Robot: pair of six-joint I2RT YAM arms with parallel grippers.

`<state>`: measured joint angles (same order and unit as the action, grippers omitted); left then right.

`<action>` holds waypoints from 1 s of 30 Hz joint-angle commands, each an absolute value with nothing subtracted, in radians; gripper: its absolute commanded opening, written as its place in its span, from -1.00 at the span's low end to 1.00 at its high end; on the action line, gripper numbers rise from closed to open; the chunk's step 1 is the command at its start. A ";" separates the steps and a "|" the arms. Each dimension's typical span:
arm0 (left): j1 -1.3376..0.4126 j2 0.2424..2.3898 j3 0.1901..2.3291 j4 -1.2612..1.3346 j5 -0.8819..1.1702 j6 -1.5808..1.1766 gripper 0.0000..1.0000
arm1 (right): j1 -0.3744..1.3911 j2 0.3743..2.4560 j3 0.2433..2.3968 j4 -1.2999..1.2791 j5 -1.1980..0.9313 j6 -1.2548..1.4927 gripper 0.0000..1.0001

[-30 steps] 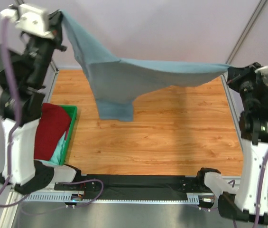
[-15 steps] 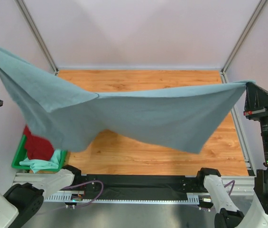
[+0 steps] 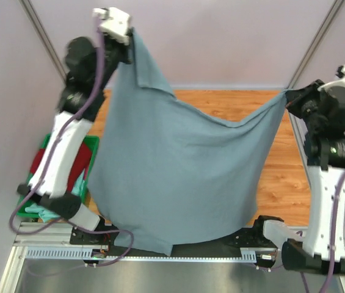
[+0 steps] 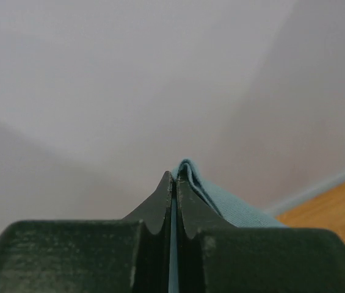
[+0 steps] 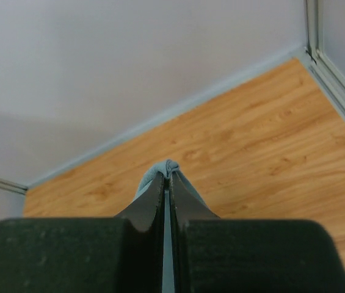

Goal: Fold and stack the t-shirts
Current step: Flatten the tshirt out, then fold the tshirt

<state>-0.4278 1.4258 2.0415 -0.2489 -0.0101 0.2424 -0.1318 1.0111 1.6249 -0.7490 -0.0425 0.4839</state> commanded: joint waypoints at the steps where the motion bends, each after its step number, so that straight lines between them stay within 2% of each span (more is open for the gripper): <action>1: -0.397 1.615 2.019 -0.230 -0.054 0.270 -1.00 | -0.132 1.127 1.492 -0.565 0.038 0.454 -1.00; 5: -0.364 1.927 2.189 -0.299 -0.051 0.267 -1.00 | -0.132 1.251 1.367 -0.408 0.058 0.417 -1.00; 7: -0.342 1.995 2.200 -0.272 -0.040 0.227 -1.00 | -0.132 1.305 1.329 -0.317 0.090 0.402 -1.00; 12: -0.308 2.249 2.388 -0.278 -0.083 0.158 -1.00 | -0.133 1.558 1.387 -0.241 0.100 0.351 -0.99; 16: -0.305 2.290 2.373 -0.216 -0.092 0.106 -1.00 | -0.133 1.741 1.512 -0.270 0.094 0.342 -1.00; 21: -0.305 2.295 2.346 -0.212 -0.078 0.064 -1.00 | -0.133 1.841 1.607 -0.302 0.092 0.331 -1.00; 30: -0.307 2.178 2.269 -0.331 -0.103 -0.012 -1.00 | -0.140 1.976 1.738 -0.391 0.068 0.374 -1.00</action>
<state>-0.3058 2.3032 2.2604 -0.3054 -0.0883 0.0463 -0.1326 1.9408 1.6722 -0.3614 0.0650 0.3614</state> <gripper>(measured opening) 0.007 0.010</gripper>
